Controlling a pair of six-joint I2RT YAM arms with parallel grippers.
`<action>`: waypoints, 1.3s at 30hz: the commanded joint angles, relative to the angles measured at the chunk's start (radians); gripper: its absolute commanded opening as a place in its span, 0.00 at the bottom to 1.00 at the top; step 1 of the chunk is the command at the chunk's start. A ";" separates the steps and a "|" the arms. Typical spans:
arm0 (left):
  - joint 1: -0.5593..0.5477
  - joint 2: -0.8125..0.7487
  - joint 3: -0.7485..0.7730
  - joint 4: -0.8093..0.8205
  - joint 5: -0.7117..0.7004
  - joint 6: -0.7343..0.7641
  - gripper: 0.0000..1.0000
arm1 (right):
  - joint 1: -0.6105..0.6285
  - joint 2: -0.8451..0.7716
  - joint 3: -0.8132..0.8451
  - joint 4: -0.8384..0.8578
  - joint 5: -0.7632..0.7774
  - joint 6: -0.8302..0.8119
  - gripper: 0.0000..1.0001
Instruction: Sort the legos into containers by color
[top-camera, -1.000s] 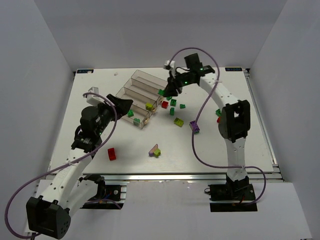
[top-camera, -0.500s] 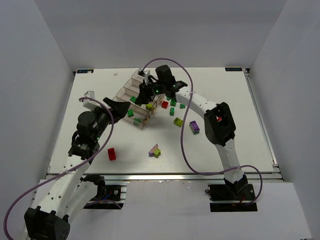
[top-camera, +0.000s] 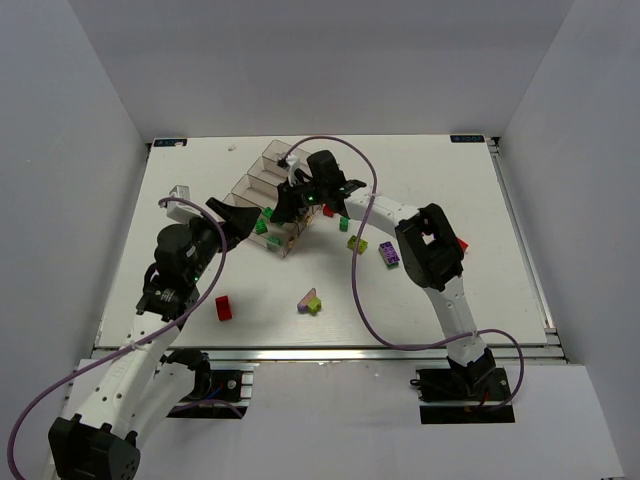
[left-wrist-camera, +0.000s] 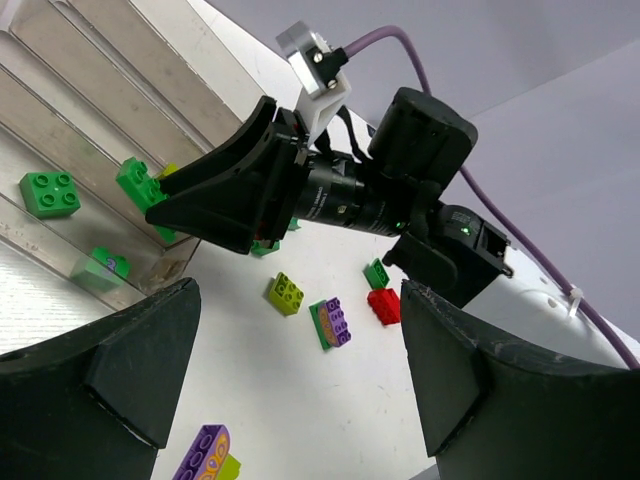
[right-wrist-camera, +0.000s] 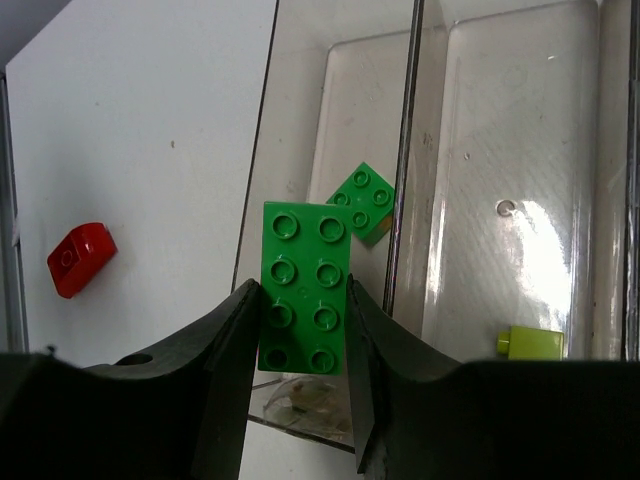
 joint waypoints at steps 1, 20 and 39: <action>0.002 -0.015 -0.005 0.006 -0.010 -0.010 0.90 | 0.003 -0.006 -0.021 0.046 0.008 -0.031 0.21; 0.002 0.057 0.009 0.013 0.043 -0.011 0.69 | 0.000 -0.019 0.078 -0.102 -0.085 -0.128 0.55; -0.266 0.774 0.550 -0.141 0.061 0.173 0.52 | -0.459 -0.393 -0.084 -0.506 -0.067 -0.383 0.63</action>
